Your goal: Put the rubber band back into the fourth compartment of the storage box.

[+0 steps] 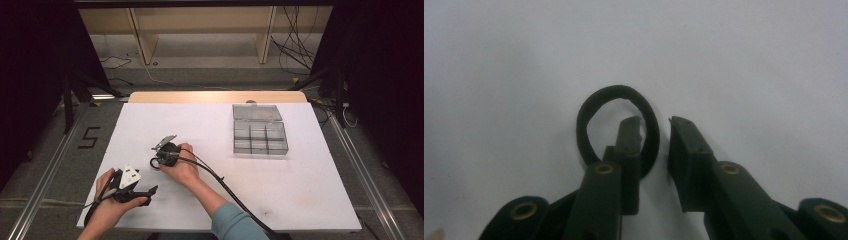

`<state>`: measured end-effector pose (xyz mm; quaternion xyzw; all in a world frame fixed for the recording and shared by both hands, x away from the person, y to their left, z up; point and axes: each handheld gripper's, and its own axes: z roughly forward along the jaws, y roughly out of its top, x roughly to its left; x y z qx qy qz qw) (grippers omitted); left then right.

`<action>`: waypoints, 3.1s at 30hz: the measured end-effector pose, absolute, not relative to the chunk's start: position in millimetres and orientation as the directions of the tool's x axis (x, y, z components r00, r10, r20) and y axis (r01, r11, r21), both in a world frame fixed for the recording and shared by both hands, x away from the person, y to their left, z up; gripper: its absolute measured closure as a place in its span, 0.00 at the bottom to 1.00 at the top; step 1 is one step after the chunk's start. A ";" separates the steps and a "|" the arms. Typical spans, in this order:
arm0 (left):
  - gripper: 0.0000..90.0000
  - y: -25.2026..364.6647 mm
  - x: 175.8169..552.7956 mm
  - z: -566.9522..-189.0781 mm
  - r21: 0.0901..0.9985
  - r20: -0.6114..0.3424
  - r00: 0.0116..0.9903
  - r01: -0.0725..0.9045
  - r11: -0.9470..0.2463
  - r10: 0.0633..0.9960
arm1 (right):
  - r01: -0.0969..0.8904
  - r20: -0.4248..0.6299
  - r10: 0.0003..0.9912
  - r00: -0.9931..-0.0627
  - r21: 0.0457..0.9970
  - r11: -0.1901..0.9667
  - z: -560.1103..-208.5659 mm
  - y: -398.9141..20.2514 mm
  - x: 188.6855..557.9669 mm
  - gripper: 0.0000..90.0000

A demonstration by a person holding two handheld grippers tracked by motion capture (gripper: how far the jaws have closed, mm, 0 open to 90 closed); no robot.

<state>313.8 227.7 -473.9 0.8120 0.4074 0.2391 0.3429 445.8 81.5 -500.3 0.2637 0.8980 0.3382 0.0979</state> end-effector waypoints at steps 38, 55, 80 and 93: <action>0.19 227.2 314.1 -473.7 0.753 0.111 0.552 0.496 -0.432 0.827 | 0.464 0.066 0.585 -0.808 0.684 0.563 -479.8 72.2 445.4 1.00; 0.19 226.9 314.1 -473.5 0.752 0.114 0.551 0.496 -0.434 0.827 | 0.454 0.053 0.592 -0.804 0.698 0.554 -469.5 61.5 446.1 1.00; 0.19 226.6 314.3 -473.8 0.755 0.112 0.547 0.495 -0.429 0.829 | 0.456 0.041 0.614 -0.788 0.709 0.538 -457.9 39.5 447.9 1.00; 0.19 226.6 314.2 -473.8 0.752 0.115 0.549 0.496 -0.434 0.828 | 0.467 0.031 0.638 -0.769 0.710 0.528 -451.7 20.8 450.3 1.00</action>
